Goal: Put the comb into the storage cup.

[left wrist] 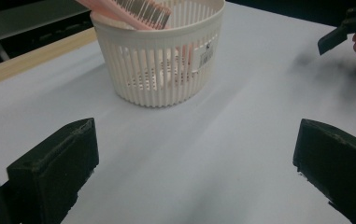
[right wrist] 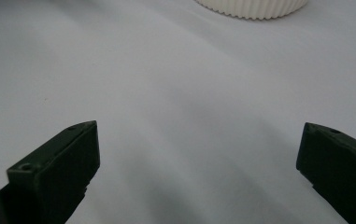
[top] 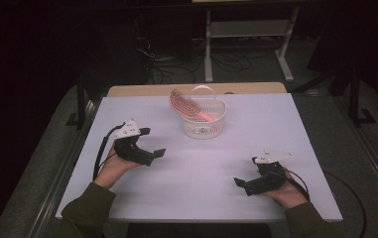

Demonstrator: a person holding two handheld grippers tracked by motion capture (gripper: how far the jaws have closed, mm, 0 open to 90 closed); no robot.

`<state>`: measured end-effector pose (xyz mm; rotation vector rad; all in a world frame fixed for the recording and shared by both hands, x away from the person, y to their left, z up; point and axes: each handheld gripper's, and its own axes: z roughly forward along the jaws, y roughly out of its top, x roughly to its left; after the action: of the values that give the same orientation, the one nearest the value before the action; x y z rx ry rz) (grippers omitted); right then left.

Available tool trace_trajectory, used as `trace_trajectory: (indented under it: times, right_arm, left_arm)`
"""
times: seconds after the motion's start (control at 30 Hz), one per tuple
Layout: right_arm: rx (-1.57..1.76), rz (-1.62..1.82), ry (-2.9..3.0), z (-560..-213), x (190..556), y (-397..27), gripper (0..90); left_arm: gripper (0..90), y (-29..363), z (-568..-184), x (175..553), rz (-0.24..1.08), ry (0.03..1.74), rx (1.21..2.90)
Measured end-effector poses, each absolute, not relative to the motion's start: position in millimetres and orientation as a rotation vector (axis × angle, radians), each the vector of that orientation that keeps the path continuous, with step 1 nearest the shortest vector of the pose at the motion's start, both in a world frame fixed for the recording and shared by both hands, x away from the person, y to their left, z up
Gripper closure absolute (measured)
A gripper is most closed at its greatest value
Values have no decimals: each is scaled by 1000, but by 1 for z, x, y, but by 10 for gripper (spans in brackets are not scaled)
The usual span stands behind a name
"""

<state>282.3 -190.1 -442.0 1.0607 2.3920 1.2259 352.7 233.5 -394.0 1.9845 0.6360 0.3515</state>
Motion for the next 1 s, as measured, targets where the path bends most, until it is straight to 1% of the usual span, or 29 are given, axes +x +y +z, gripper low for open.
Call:
trace_trajectory:
  times: [0.53, 0.83, 1.0]
  right_arm:
    - [1062, 1228, 2386, -441, 282, -191, 0]
    - [1065, 1230, 2383, -441, 282, -191, 0]
    - [1066, 1228, 2384, -441, 282, -191, 0]
  left_arm:
    - [0, 246, -412, 330, 332, 644, 2075]
    - [0, 250, -422, 319, 300, 655, 2101]
    - [0, 255, -424, 313, 302, 657, 2088]
